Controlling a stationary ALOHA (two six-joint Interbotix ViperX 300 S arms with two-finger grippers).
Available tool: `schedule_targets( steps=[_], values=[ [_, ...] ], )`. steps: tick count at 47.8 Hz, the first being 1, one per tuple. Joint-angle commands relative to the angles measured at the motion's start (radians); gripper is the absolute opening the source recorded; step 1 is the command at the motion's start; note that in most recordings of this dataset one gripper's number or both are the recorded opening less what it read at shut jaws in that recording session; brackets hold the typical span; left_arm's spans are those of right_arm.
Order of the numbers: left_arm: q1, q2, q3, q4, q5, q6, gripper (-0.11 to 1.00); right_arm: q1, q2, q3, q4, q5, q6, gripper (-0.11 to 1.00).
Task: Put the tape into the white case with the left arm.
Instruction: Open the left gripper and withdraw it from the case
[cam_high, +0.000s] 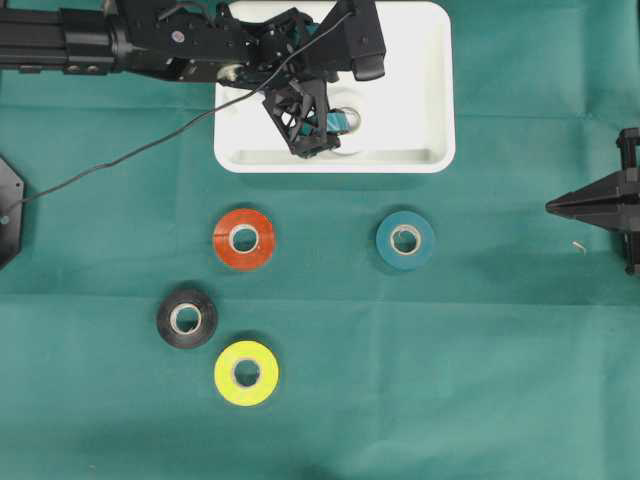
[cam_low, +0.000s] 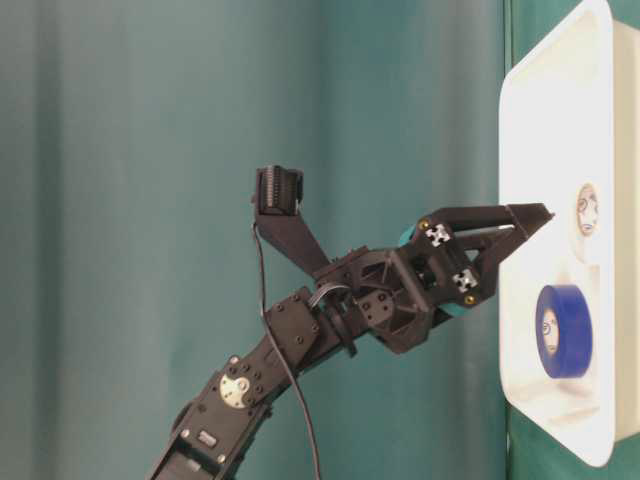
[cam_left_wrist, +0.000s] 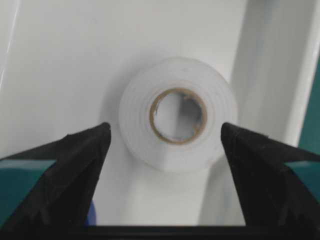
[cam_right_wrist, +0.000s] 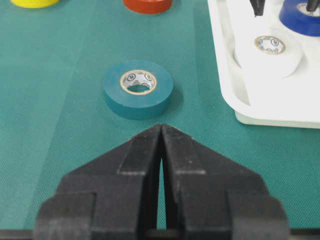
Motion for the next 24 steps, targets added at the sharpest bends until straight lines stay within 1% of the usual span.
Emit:
schedule_targets(
  steps=[1,24],
  values=[
    [-0.018,-0.074,0.002,0.002,-0.008,0.002,0.88,-0.002,0.006,-0.011,-0.002,-0.005,0.000,-0.09],
    [-0.164,-0.212,0.120,0.000,-0.014,-0.002,0.88,0.000,0.006,-0.011,-0.002,-0.005,0.000,-0.09]
  ],
)
